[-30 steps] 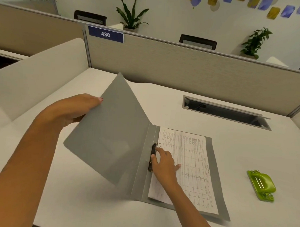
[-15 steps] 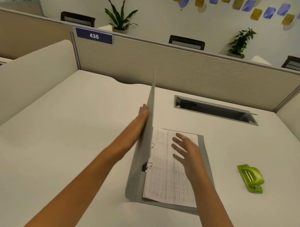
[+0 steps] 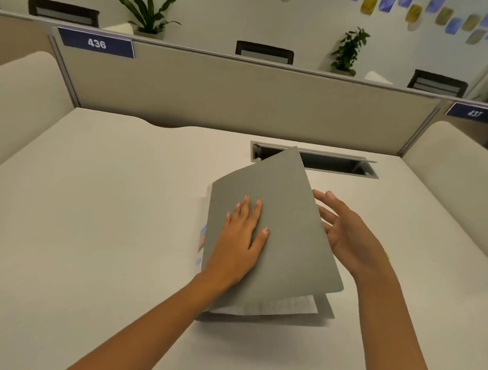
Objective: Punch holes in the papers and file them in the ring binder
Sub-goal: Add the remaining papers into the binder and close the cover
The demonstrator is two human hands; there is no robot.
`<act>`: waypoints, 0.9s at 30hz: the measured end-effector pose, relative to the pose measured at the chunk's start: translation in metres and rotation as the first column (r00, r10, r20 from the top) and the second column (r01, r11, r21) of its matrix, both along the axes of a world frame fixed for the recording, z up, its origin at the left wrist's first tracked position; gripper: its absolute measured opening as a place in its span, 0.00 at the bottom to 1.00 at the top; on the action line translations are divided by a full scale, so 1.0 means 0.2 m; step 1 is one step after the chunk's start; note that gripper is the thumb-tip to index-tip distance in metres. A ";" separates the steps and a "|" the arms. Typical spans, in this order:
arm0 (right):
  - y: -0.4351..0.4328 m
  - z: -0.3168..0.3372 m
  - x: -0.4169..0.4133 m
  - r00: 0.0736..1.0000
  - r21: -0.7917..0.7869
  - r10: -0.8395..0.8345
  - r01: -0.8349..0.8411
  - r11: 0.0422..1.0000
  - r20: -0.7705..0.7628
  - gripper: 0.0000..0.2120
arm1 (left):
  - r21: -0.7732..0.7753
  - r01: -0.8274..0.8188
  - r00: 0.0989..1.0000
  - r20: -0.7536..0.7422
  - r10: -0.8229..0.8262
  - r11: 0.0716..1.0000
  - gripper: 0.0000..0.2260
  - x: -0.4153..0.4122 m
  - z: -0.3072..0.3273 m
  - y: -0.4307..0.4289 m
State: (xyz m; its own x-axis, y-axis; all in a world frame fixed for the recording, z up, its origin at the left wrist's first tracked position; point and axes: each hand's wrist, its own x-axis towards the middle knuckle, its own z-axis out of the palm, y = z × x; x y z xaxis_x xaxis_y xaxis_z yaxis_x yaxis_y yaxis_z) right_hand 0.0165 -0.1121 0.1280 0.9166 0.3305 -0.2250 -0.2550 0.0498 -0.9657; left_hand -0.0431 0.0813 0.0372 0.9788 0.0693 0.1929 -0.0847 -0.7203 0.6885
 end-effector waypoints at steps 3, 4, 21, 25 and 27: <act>-0.11 -0.10 0.05 1.000 -0.221 0.024 -0.021 0.975 0.010 0.19 | 0.216 0.017 1.000 -0.019 -0.013 0.976 0.29 -0.01 -0.11 -0.04; -0.13 -0.14 0.07 1.000 -0.296 -0.017 0.015 0.955 -0.002 0.20 | 0.259 0.021 0.999 -0.035 -0.012 0.966 0.30 -0.01 -0.15 -0.05; 0.11 -0.78 -0.10 0.871 -0.766 -0.019 0.441 0.467 0.490 0.26 | 0.550 0.012 0.997 -0.071 0.032 0.835 0.30 0.02 -0.40 -0.10; 0.15 -0.90 -0.15 0.829 -0.792 0.107 0.476 0.382 0.550 0.26 | 0.566 0.007 0.998 -0.055 0.029 0.824 0.30 0.02 -0.43 -0.10; 0.16 -0.94 -0.15 0.816 -0.813 0.159 0.495 0.305 0.556 0.29 | 0.575 0.015 0.998 -0.064 0.027 0.818 0.29 0.02 -0.45 -0.10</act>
State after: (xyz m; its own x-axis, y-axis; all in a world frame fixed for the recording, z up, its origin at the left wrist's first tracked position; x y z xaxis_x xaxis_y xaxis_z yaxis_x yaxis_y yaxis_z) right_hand -0.0140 -0.0804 -0.0598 0.9786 0.0349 0.2027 0.1050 -0.9322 -0.3464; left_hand -0.0398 0.0616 -0.0538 0.9904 -0.0282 0.1350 -0.0489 -0.9871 0.1525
